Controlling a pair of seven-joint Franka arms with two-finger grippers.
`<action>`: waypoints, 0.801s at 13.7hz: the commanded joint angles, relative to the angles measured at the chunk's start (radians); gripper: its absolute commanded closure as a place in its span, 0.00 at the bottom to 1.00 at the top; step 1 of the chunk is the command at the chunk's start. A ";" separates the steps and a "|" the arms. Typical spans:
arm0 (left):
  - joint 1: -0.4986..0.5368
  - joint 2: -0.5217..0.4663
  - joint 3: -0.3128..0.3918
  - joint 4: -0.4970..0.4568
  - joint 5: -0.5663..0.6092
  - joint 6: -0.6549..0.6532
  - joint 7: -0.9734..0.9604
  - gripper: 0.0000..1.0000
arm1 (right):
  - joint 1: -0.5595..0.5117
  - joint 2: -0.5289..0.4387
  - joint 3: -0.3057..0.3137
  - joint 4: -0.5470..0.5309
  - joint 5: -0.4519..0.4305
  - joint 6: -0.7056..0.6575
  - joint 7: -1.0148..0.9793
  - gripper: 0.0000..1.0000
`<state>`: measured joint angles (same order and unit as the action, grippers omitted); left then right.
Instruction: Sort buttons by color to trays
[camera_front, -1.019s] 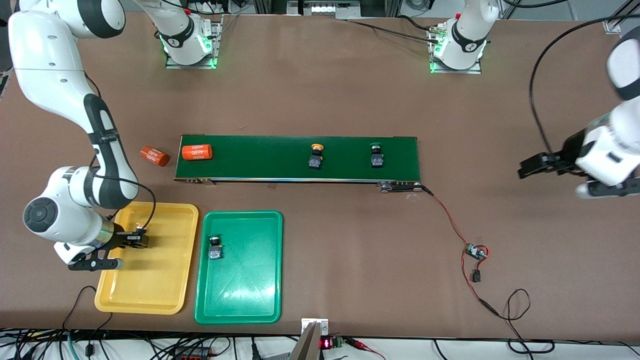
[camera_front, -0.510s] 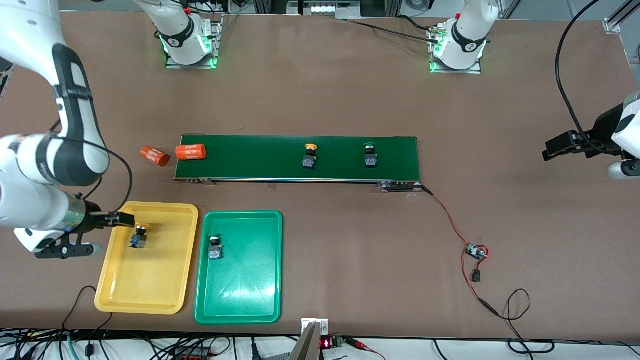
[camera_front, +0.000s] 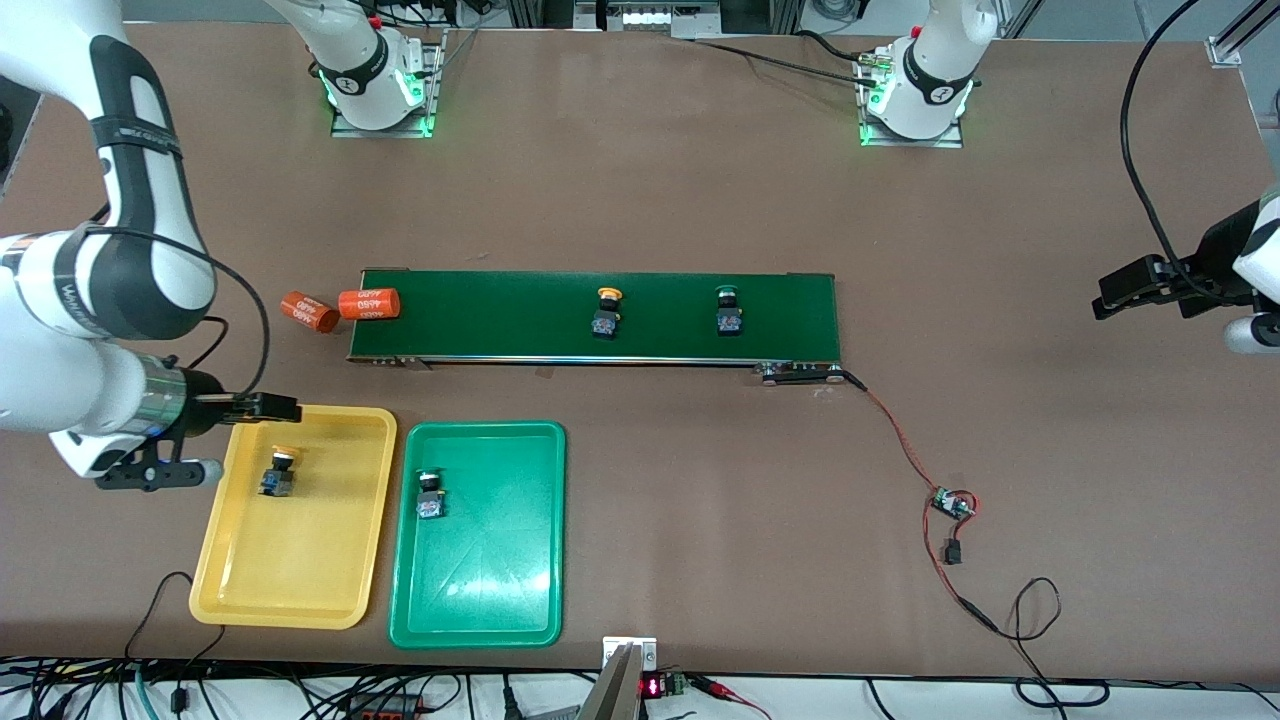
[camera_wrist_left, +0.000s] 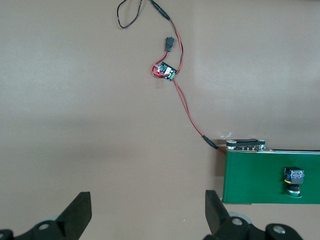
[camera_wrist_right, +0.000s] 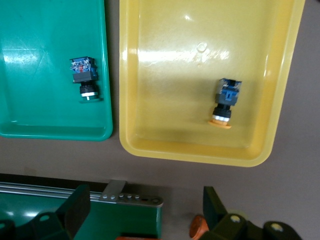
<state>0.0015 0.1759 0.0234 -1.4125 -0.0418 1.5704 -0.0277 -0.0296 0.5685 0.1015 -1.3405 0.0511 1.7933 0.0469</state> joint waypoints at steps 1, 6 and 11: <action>0.003 -0.009 -0.003 0.018 0.016 -0.024 -0.009 0.00 | 0.034 -0.042 -0.002 -0.043 0.006 -0.002 0.088 0.00; 0.008 -0.010 -0.013 0.017 0.016 -0.012 -0.005 0.00 | 0.057 -0.038 0.003 -0.042 0.007 0.004 0.160 0.00; 0.009 -0.010 -0.003 0.009 0.014 0.002 -0.005 0.00 | 0.123 -0.036 0.003 -0.048 0.012 -0.003 0.287 0.00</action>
<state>0.0041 0.1750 0.0232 -1.4031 -0.0418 1.5675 -0.0299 0.0646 0.5574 0.1055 -1.3554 0.0512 1.7933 0.2805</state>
